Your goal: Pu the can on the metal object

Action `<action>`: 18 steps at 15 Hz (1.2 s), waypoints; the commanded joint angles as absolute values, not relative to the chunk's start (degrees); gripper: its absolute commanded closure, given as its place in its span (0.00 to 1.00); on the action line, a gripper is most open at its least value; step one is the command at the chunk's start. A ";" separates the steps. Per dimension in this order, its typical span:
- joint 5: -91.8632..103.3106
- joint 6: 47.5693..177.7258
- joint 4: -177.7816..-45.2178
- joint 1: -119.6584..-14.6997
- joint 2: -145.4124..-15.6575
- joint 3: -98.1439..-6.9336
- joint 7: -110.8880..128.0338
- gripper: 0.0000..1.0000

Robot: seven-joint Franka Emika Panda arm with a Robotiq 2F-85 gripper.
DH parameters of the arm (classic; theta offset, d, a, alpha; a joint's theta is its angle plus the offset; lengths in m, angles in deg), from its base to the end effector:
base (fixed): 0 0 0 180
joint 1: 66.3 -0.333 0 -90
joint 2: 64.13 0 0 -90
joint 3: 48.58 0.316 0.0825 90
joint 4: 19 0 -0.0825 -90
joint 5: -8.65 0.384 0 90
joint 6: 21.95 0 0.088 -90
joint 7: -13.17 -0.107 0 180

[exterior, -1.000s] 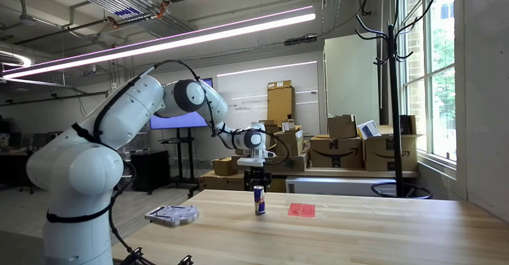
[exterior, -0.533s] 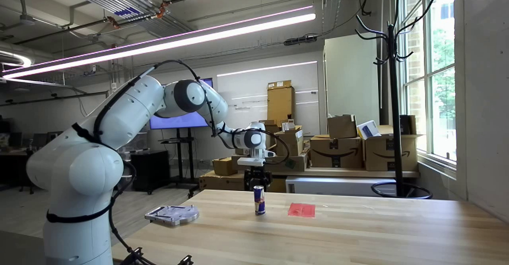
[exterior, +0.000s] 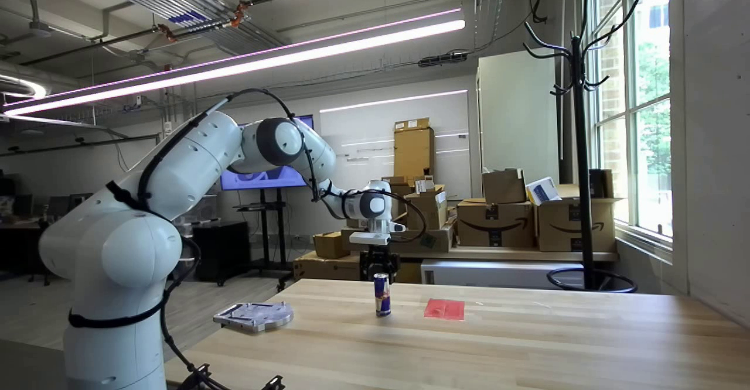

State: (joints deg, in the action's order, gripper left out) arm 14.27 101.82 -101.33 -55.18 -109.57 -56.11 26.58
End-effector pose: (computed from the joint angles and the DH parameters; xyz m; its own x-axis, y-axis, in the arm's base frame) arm 0.6868 -0.2097 0.2165 0.9916 -0.1122 -0.0641 -0.1124 -0.9937 0.0007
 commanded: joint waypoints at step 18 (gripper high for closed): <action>12.39 103.67 -119.66 -57.77 -87.14 -49.44 32.52 0.67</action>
